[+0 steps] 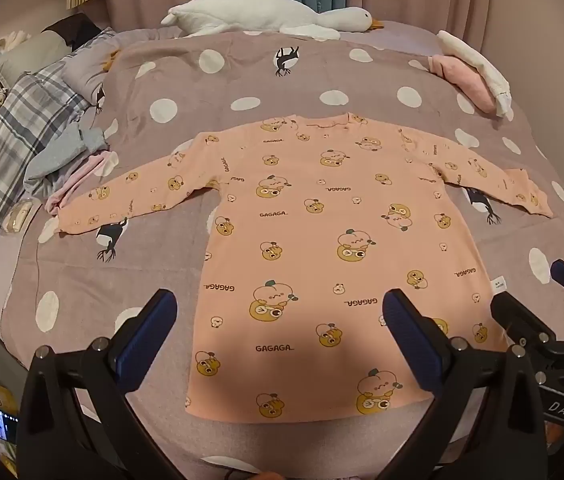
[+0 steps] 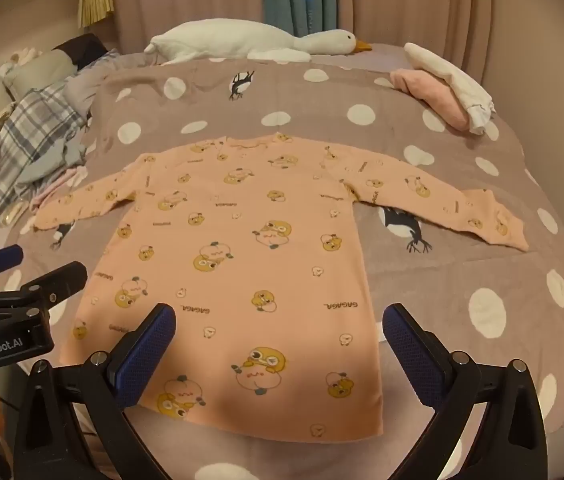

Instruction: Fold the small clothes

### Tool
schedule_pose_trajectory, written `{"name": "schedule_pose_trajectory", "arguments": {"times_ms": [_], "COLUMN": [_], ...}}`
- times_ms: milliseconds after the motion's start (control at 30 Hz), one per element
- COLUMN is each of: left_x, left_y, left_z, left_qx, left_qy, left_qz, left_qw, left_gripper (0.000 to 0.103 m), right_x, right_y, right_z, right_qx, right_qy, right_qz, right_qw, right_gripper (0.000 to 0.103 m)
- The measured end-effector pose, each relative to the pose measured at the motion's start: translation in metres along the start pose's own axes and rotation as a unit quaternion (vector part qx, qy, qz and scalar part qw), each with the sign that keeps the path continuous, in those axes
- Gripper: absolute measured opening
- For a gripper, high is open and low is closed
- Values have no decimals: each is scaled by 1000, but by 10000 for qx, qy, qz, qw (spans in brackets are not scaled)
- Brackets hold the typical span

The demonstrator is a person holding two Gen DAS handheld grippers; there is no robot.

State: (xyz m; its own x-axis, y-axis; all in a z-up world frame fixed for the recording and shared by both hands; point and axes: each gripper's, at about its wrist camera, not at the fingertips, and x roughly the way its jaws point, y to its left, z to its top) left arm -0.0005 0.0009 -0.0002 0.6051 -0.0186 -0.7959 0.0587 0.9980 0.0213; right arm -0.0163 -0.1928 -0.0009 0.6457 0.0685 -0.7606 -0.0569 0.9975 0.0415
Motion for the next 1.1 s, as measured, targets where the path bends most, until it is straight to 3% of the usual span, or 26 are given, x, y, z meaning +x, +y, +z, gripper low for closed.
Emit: {"name": "schedule_pose_trajectory", "arguments": {"times_ms": [1100], "left_x": [-8], "left_y": [0], "left_z": [3], "left_qx": [99], "left_qy": [-172], "left_qz": [128], "left_qw": [9997], "left_gripper": [103], "right_x": [-7], "right_y": [-3], "right_z": [3], "right_qx": [8], "right_qy": [-96], "right_qz": [35], "right_qw": [9999], "right_gripper": [102]}}
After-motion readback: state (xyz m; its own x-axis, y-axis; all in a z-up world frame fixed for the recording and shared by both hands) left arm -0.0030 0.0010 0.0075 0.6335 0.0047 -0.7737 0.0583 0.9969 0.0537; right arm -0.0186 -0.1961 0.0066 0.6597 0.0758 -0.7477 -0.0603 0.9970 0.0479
